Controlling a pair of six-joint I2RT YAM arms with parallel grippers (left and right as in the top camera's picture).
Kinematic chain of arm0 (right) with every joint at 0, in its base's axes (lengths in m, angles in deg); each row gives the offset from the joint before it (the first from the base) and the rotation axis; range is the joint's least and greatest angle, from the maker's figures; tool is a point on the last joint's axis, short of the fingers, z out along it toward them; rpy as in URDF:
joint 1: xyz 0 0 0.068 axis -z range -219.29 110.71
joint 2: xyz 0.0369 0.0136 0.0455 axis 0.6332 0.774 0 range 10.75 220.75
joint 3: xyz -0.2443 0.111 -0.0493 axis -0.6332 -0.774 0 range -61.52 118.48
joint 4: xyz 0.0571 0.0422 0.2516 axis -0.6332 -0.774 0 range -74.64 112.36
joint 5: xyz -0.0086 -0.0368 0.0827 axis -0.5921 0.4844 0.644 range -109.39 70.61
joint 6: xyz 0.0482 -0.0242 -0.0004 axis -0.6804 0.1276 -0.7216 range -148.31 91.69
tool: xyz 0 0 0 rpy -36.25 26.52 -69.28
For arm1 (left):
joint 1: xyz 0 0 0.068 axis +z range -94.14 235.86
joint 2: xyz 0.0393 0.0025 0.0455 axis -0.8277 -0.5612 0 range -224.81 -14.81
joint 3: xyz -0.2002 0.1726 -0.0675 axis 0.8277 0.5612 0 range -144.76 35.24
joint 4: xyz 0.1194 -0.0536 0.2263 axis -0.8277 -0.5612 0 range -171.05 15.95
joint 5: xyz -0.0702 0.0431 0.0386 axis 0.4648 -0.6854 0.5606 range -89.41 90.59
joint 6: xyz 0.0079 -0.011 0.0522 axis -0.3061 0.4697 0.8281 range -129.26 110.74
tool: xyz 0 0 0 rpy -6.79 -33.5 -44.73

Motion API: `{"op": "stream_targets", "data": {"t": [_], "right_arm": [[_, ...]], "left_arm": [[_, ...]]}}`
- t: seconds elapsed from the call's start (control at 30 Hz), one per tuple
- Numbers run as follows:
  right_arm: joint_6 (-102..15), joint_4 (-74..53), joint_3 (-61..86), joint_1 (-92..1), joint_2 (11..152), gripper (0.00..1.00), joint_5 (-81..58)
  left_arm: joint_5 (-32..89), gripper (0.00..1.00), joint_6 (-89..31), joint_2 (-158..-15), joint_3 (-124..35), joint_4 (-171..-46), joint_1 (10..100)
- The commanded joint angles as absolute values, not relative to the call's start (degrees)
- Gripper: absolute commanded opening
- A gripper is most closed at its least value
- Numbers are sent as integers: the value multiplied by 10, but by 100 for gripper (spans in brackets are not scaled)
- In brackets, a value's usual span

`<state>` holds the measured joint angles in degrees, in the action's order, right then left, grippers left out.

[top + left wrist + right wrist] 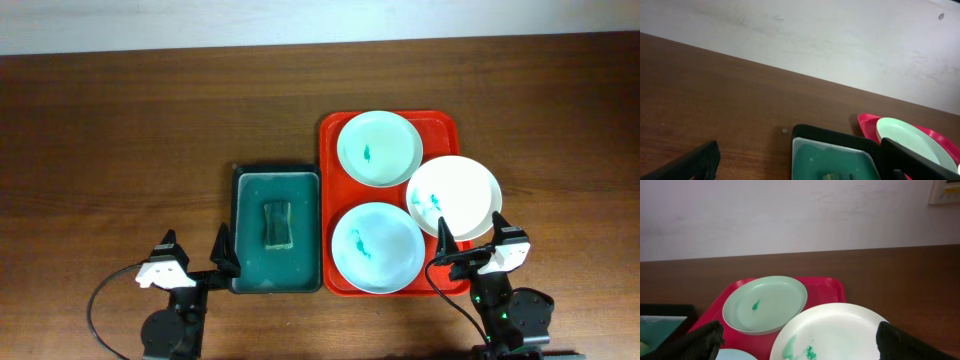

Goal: Clean dirty plates on tray and stack at the side

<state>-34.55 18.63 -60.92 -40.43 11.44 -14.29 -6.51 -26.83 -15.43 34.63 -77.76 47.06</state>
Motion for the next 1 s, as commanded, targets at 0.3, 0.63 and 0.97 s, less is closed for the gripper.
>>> {"op": "stream_targets", "data": {"t": [0.3,0.63,0.97], "right_arm": [[-347,183,-612,-400,111,98,-157],[-347,217,-612,-400,111,98,-58],[-363,194,-611,-400,112,98,-5]], "left_arm": [[-66,99,-264,-151,347,-780,475],[43,99,-263,-151,347,-771,475],[39,99,-263,-152,341,-733,475]]}}
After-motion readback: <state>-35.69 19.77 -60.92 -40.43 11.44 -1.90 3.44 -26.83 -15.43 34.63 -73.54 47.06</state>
